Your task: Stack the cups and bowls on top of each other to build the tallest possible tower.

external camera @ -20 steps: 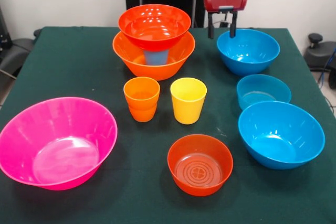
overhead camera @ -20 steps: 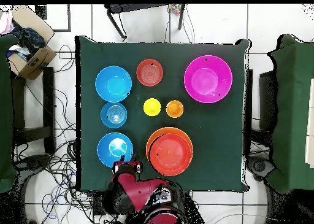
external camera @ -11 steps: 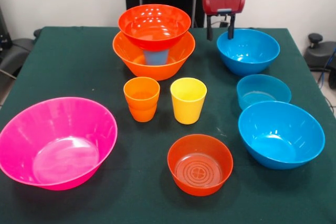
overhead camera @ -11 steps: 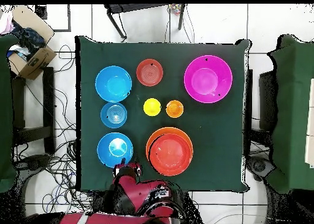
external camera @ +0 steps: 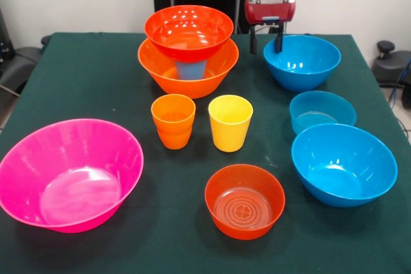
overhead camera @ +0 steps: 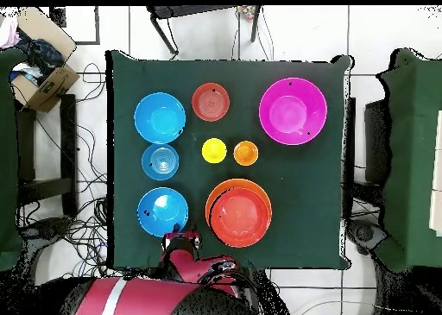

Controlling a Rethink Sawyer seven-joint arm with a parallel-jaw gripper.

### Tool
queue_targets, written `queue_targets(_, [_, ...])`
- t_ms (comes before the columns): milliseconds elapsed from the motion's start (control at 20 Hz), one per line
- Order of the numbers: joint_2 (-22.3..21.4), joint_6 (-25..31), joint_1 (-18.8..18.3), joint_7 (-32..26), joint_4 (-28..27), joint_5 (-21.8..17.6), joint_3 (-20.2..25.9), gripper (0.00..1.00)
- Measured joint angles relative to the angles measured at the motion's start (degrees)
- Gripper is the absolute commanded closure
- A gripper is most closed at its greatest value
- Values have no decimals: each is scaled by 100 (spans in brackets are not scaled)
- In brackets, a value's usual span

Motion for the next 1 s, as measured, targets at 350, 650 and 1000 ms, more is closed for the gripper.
queue_targets(350, [98, -164, 27, 0, -7, 1, -18, 0])
queue_targets(650, [102, -164, 34, 0, -7, 1, -20, 0])
queue_targets(1000, [102, -164, 74, 0, -12, 1, -31, 0])
